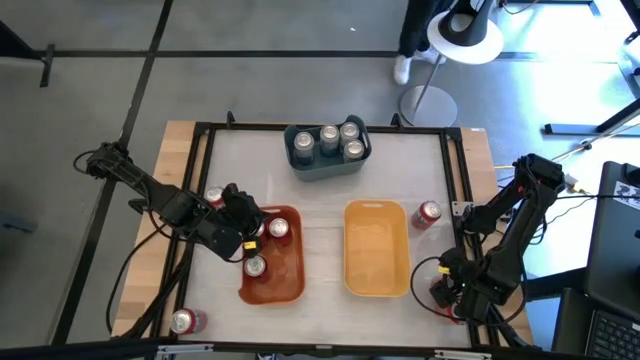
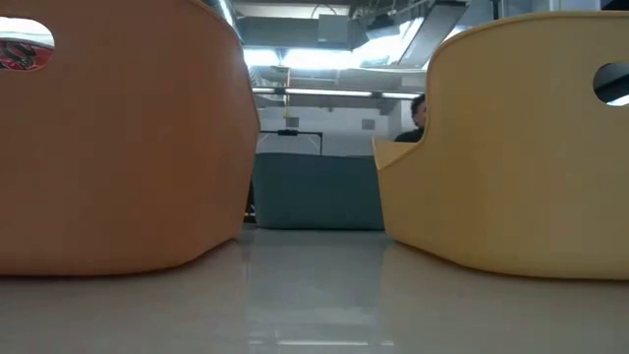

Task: Sort soda cans
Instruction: Put the red-black soda can into the orange bin

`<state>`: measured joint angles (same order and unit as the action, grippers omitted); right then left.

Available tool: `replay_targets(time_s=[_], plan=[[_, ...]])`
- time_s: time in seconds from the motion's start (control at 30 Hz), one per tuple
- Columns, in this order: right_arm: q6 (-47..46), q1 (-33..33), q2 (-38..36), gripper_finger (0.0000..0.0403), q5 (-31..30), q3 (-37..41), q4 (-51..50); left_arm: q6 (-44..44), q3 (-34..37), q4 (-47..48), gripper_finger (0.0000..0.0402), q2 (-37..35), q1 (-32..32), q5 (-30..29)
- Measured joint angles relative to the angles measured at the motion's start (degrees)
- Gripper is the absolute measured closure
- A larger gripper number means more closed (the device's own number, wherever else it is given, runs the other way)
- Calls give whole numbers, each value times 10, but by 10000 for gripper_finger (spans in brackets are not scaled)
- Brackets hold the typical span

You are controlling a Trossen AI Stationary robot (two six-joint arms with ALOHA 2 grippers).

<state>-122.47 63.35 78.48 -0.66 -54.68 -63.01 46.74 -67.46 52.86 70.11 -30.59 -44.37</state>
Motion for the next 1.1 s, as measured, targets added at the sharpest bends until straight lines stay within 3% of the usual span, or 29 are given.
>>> replay_targets(time_s=[0.17,0.37,0.67,1.1], plan=[[14,0,-1,117,20,-1,1,0,0,0,400,0,0,0],[30,-5,-9,118,13,-18,-39,0,0,0,400,0,0,0],[110,-64,-38,118,-24,-143,-196,-4,0,0,400,0,0,0],[271,-134,-64,118,-46,-268,-165,-17,0,0,400,0,0,0]])
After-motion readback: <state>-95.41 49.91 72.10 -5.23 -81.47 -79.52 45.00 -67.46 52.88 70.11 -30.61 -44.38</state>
